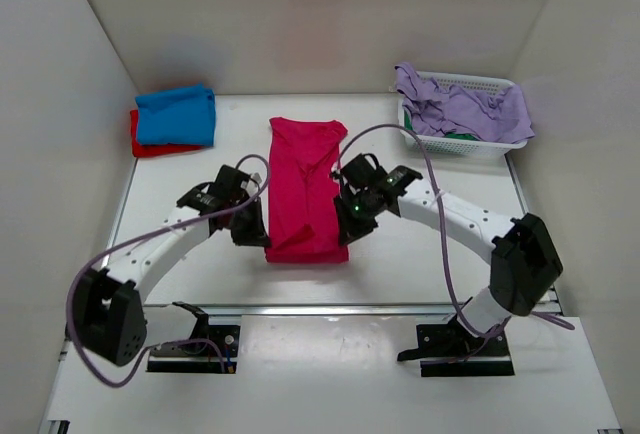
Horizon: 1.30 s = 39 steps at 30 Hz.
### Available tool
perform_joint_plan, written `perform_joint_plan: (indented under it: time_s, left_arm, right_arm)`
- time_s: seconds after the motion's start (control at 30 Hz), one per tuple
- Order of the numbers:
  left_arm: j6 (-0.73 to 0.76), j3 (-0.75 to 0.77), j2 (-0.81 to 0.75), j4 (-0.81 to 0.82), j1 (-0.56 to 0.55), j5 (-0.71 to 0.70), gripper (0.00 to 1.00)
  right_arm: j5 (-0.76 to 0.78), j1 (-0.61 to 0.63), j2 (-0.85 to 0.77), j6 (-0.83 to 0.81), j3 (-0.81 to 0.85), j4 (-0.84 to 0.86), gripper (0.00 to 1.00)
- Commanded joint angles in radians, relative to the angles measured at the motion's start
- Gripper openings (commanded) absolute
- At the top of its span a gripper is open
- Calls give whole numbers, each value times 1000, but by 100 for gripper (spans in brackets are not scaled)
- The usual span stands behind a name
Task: Fold and stack the t-shirts
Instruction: Grab the bottom of the folded rectangular tshirt with both arms
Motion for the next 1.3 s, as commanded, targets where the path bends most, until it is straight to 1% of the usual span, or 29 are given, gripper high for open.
perform_joint_plan:
  time_s: [0.0,0.13,0.3,0.47,0.5,0.6,0.83,1.03,1.27]
  left_arm:
    - [87,91,98,45,47,11,0]
    - [127,156,219,91,92,19,0]
    - [141,199,301,151,162,31,0]
    - [172,320,419,149,175,45,0]
    - [170,337,439,152,184,48,0]
    - [175,365,480,157,185,51,2]
    - [173,412,557,183,201,54,3]
    - [173,440,603,203,207,58,2]
    - [164,475,652,229,221,67,3]
  right_arm:
    - [4,-74,56,-162,116,-97,0]
    - [-5,-126,128,-191,162,-57,0]
    - [-7,-165,202,-213,204,7,0]
    - [15,-191,310,-244,308,-5,1]
    - [12,-194,327,-239,328,-8,0]
    - [18,-211,364,-245,350,-6,0]
    - [10,-231,426,-251,388,32,0]
    - [0,-263,514,-263,494,24,0]
    - [6,-271,573,-274,587,12,0]
